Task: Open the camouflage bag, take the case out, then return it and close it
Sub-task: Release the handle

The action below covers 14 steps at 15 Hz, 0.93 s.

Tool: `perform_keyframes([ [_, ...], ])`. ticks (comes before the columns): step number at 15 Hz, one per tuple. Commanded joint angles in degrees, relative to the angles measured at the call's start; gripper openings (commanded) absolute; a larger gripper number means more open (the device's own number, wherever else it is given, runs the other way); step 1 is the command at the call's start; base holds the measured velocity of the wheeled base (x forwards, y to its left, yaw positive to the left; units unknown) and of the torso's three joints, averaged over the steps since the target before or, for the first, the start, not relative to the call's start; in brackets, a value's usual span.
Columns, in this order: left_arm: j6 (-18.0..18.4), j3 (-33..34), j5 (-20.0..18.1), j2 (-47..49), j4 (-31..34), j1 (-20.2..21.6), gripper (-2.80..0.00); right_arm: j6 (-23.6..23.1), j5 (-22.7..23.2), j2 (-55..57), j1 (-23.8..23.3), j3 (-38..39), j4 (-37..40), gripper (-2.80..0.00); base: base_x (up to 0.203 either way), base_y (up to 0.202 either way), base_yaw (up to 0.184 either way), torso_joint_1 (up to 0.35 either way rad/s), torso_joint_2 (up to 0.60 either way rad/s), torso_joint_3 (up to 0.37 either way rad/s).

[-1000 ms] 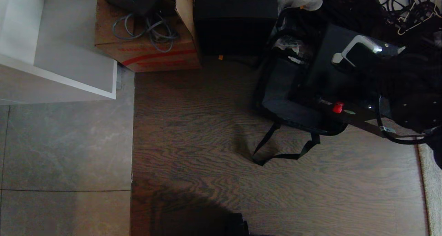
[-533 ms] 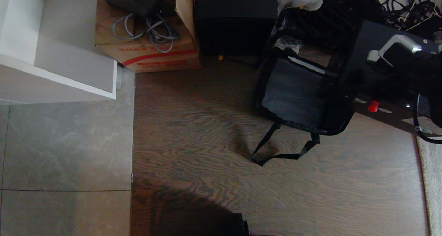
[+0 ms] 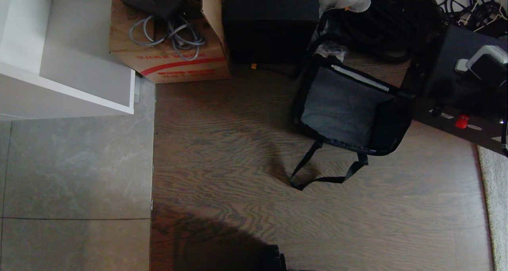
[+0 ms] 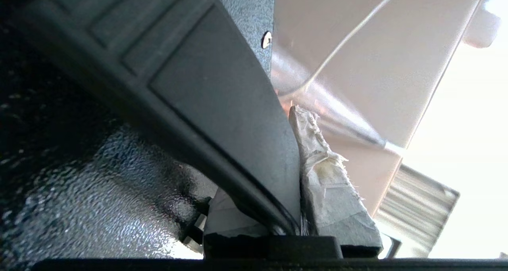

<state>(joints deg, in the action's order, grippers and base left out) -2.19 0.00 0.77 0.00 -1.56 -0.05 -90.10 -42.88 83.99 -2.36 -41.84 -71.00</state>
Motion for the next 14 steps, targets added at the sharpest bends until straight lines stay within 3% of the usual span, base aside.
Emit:
perform_keyframes([
  [1,0.0,0.44,0.02,0.0,-0.02,-0.04,-2.8,0.0,0.65,2.34,-2.73,-0.07,-0.72,-2.8,0.0,0.0,0.0,0.0,0.0,0.0],
  [8,0.0,0.44,0.02,0.0,-0.02,0.03,-2.8,0.96,3.42,11.68,-9.71,-3.59,-2.74,-2.8,0.0,0.0,0.0,0.0,0.0,0.0],
  [14,0.0,0.44,0.1,0.0,-0.02,0.04,-2.8,1.81,4.38,12.08,-13.82,-5.08,-1.67,-2.8,0.0,0.0,0.0,0.0,0.0,0.0],
])
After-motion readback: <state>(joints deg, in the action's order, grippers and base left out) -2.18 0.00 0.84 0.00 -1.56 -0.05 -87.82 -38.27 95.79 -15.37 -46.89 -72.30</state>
